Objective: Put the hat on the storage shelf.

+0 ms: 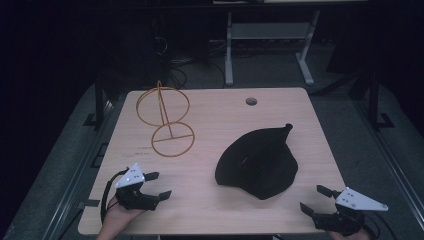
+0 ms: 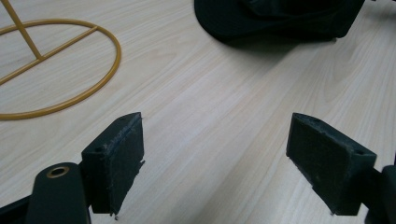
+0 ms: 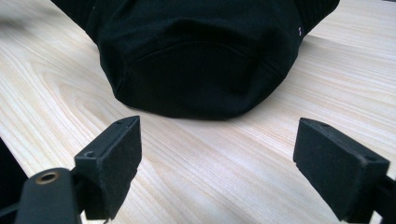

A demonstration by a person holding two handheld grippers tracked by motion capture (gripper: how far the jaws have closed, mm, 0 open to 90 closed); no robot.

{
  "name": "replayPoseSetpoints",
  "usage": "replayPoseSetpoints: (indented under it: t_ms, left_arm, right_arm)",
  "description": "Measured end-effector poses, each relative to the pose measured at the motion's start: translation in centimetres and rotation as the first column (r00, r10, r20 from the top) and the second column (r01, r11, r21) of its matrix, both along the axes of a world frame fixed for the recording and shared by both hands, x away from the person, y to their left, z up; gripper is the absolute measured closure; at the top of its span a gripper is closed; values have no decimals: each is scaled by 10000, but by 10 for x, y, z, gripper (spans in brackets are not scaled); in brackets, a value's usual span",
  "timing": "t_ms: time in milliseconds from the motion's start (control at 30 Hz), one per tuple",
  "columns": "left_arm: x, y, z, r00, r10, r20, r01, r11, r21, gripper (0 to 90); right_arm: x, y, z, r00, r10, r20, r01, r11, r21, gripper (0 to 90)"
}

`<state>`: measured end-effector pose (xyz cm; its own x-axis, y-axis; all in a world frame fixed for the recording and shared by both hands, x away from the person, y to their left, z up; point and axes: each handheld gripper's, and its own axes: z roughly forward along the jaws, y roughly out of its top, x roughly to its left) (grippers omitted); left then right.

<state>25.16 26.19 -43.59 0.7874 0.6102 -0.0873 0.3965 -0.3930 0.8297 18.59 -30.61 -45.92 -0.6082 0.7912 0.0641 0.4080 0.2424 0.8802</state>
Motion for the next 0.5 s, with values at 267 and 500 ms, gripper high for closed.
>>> replayPoseSetpoints:
  t_ms: [267,500]
  left_arm:
    - [0,-13,4,9993,-366,-105,367,9993,90,186]
    - [0,-30,10,9960,-885,-123,886,9960,103,180]
  right_arm:
    - [-2,2,0,9999,131,-58,-131,9999,14,147]
    - [-2,0,1,10000,48,-40,-48,9999,106,146]
